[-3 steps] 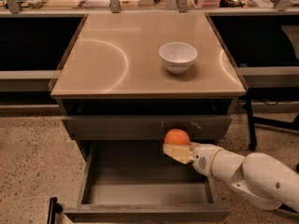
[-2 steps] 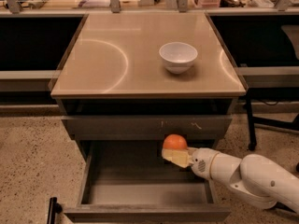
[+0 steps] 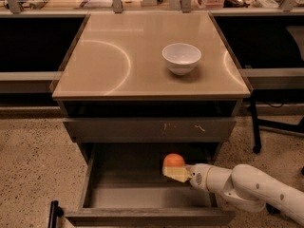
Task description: Place orange into middle drawer
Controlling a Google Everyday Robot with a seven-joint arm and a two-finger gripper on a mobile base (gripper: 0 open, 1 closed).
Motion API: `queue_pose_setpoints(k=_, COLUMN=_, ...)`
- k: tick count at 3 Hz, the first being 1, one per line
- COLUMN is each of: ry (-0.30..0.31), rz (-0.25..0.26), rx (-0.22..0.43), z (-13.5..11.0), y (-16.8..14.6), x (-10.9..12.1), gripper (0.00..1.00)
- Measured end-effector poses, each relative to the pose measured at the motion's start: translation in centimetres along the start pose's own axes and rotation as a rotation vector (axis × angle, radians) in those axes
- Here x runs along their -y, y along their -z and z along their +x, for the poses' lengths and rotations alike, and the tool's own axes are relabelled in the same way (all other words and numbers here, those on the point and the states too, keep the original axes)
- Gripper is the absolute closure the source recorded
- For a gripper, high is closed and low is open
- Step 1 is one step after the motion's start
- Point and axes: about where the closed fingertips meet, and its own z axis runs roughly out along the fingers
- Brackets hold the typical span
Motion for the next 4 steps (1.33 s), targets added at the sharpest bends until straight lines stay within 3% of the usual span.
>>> queue_pose_setpoints(k=2, ry=-0.065, rz=0.048, rx=-0.111, z=4.0, y=-4.2, x=6.1, gripper=1.00)
queue_pose_setpoints(k=4, ry=-0.200, rz=0.074, rx=-0.141, z=7.1, y=-5.9, x=10.5, gripper=1.00)
